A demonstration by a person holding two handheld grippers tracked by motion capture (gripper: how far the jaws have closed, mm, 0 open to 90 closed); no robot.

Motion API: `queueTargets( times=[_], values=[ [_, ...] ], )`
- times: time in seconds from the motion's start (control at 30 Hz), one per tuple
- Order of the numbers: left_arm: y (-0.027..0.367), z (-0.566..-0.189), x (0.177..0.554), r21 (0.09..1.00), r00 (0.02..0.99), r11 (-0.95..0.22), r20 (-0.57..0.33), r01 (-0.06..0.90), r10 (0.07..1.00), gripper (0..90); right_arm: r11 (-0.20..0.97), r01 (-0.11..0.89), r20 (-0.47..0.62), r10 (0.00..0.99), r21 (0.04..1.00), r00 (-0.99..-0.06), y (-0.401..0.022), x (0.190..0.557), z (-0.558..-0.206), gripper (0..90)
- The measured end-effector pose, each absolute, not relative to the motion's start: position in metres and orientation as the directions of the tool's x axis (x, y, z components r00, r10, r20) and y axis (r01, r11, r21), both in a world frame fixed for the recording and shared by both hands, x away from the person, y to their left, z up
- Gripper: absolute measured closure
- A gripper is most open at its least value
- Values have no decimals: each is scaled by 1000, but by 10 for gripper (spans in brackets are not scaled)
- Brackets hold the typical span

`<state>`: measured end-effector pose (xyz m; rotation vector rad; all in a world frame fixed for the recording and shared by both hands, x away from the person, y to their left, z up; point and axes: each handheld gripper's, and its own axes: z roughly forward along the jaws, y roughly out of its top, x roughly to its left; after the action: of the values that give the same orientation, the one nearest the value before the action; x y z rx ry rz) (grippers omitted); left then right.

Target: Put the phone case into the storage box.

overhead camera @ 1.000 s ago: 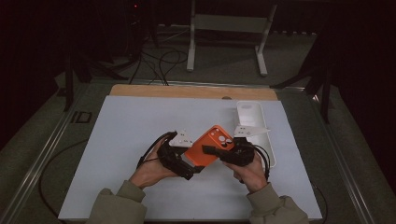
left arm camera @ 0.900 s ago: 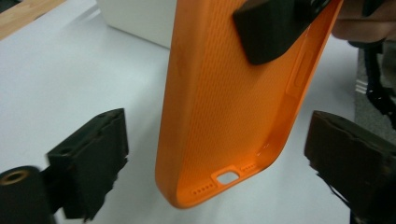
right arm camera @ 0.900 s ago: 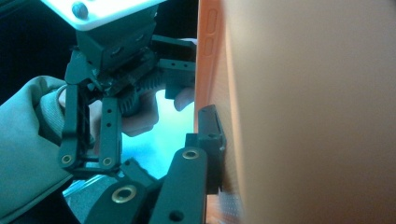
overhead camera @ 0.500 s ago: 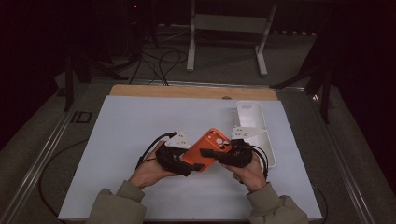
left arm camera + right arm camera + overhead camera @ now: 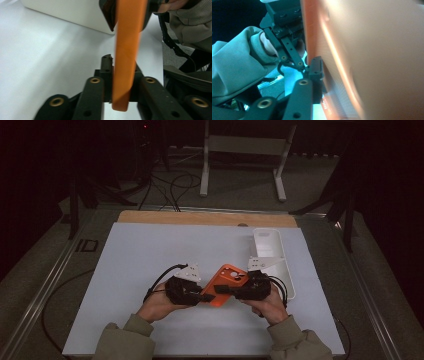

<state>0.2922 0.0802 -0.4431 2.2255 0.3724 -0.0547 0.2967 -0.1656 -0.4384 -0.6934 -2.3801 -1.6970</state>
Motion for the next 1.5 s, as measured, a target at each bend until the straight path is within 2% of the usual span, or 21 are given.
queueTargets(
  times=[0.17,0.27,0.37,0.5,0.57,0.8,1.5],
  values=[
    [80,-443,291,761,954,-584,-159,282,253,856,257,451,363,323,855,-874,-165,298,-440,611],
    [80,-443,291,764,952,-580,-152,283,264,857,255,467,371,345,847,-862,-164,298,-441,472],
    [82,-442,292,769,948,-572,-141,286,284,857,256,475,362,384,842,-850,-163,297,-440,382],
    [83,-441,291,776,944,-561,-132,288,302,857,252,468,336,428,847,-839,-162,295,-438,200],
    [83,-441,292,776,941,-561,-126,290,313,857,251,461,328,432,851,-840,-162,294,-437,138],
    [85,-439,292,784,930,-544,-114,300,350,857,241,452,295,488,859,-822,-164,292,-433,95],
    [89,-435,292,793,892,-516,-74,323,446,856,203,450,291,526,870,-799,-169,289,-428,91]
  ],
)
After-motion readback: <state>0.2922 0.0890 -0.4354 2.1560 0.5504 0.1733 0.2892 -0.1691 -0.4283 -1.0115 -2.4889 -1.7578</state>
